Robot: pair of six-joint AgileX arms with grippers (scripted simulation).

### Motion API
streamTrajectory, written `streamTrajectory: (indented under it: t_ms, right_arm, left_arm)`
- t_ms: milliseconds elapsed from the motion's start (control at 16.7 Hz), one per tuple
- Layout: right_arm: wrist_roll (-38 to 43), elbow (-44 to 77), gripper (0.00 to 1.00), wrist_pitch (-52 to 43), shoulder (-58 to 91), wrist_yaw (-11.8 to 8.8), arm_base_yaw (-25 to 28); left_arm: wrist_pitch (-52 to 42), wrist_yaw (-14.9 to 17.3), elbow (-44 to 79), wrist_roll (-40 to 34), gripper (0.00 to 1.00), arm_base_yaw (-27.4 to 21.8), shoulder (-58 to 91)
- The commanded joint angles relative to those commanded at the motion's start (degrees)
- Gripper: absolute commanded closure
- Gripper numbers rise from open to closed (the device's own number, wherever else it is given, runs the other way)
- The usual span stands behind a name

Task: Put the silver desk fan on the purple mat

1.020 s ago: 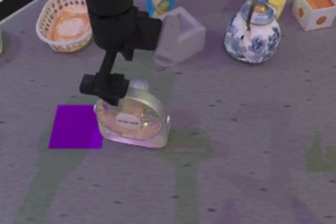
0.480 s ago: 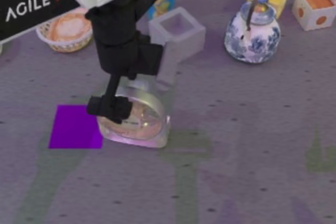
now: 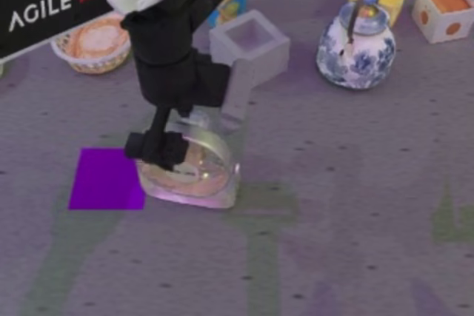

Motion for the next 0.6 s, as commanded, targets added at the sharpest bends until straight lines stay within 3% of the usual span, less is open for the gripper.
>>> streamTrajectory:
  t_ms: [540, 600]
  right_arm:
    - [0.00, 0.00, 0.00, 0.00, 0.00, 0.00, 0.00]
    - [0.00, 0.00, 0.00, 0.00, 0.00, 0.00, 0.00]
  left_arm:
    - [0.00, 0.00, 0.00, 0.00, 0.98, 0.00, 0.00]
    - [0.00, 0.00, 0.00, 0.00, 1.00, 0.00, 0.00]
